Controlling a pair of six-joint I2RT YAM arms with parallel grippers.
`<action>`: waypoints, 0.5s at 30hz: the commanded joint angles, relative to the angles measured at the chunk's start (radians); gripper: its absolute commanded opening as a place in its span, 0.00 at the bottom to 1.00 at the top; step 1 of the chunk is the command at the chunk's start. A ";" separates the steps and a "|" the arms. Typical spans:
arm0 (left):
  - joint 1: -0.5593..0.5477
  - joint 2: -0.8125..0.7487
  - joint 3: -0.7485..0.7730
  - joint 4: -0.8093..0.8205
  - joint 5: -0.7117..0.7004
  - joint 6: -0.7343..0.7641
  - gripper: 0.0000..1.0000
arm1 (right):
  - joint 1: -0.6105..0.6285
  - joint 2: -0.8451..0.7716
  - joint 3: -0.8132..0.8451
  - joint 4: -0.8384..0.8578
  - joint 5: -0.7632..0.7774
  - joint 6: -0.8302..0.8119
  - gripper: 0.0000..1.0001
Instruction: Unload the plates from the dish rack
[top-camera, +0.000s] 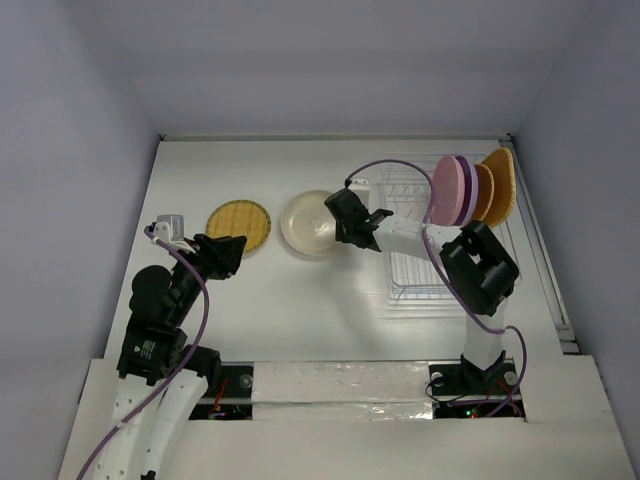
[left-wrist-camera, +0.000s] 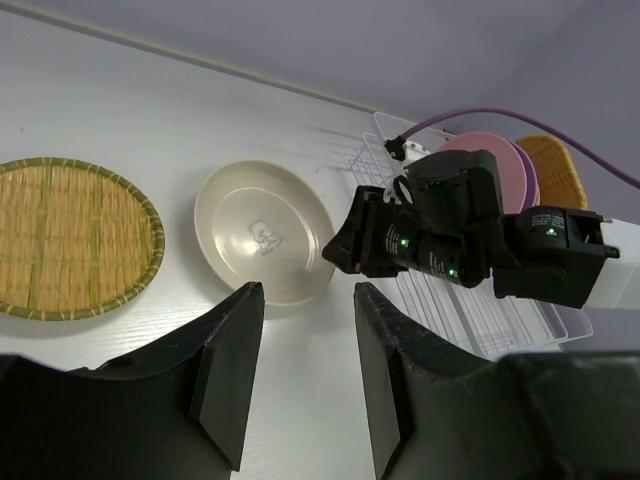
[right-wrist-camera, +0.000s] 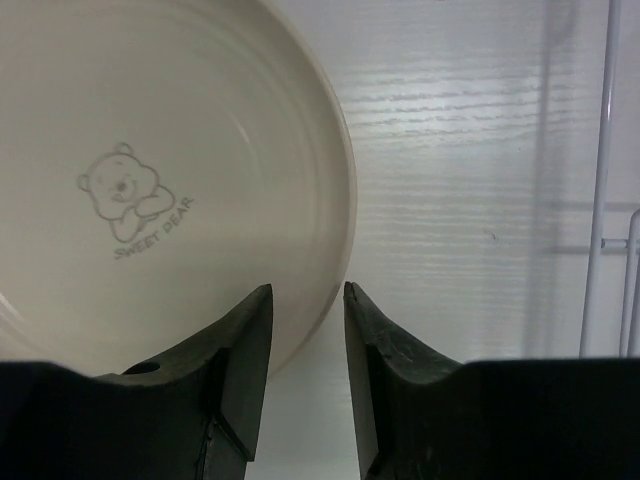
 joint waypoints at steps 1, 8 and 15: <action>0.005 -0.007 0.000 0.044 0.001 0.004 0.38 | 0.004 0.001 -0.017 0.001 0.032 0.004 0.41; 0.005 -0.007 0.000 0.045 0.001 0.004 0.38 | 0.004 -0.083 -0.021 -0.028 0.055 -0.014 0.50; 0.005 -0.012 0.000 0.044 0.001 0.004 0.38 | -0.131 -0.410 -0.118 -0.037 0.089 -0.063 0.13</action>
